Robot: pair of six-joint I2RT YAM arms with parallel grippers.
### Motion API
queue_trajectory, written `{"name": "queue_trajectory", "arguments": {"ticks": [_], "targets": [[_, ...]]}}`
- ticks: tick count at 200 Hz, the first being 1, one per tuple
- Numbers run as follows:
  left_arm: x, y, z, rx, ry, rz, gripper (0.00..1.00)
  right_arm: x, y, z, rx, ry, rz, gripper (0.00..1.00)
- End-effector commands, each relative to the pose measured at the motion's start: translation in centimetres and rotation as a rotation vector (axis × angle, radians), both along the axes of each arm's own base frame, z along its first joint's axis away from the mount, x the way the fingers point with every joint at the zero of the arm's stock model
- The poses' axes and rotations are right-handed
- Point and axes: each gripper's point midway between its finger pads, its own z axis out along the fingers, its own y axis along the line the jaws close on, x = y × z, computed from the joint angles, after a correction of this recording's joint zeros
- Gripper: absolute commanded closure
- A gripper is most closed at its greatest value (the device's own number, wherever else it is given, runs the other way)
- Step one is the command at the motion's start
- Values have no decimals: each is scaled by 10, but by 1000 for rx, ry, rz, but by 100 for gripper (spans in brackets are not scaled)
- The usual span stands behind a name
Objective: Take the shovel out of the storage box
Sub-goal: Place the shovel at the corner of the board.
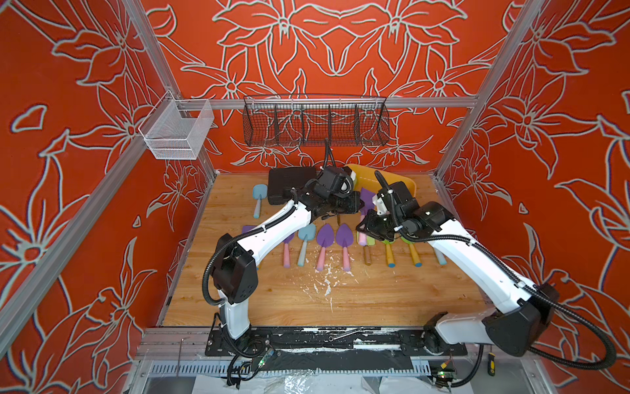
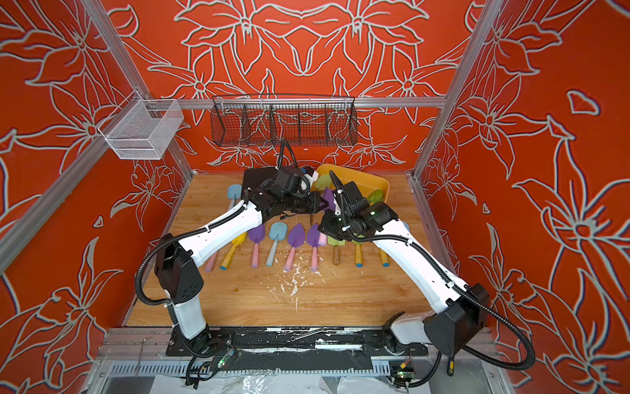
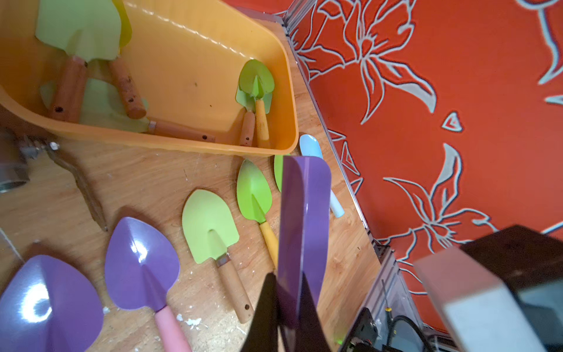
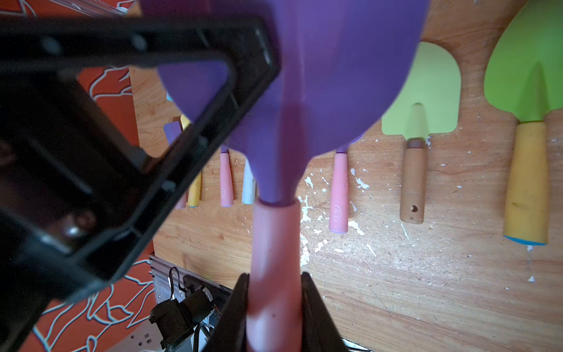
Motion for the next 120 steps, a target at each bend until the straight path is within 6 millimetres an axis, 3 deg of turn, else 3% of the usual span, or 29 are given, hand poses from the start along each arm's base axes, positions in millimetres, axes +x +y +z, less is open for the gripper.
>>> {"name": "queue_trajectory", "arguments": {"ticks": [1,5,35,56,72,85,120], "targets": [[-3,6,5,14,-25,-19,100,-3,-4,10,-1,-42,2,100],[-3,7,6,10,-28,-22,100,-2,-5,10,-2,-47,4,99],[-5,16,14,3,-42,-13,100,8,-14,20,-2,-100,-6,45],[-6,30,15,-6,-38,3,100,21,-44,33,-45,-154,-61,26],[-9,37,18,-40,-22,-2,100,37,-67,39,-45,-196,-105,23],[-13,39,19,-50,-20,-11,100,52,-73,41,16,-228,-115,24],[-24,34,28,-99,0,-56,100,86,-43,58,210,-363,-22,34]]}}
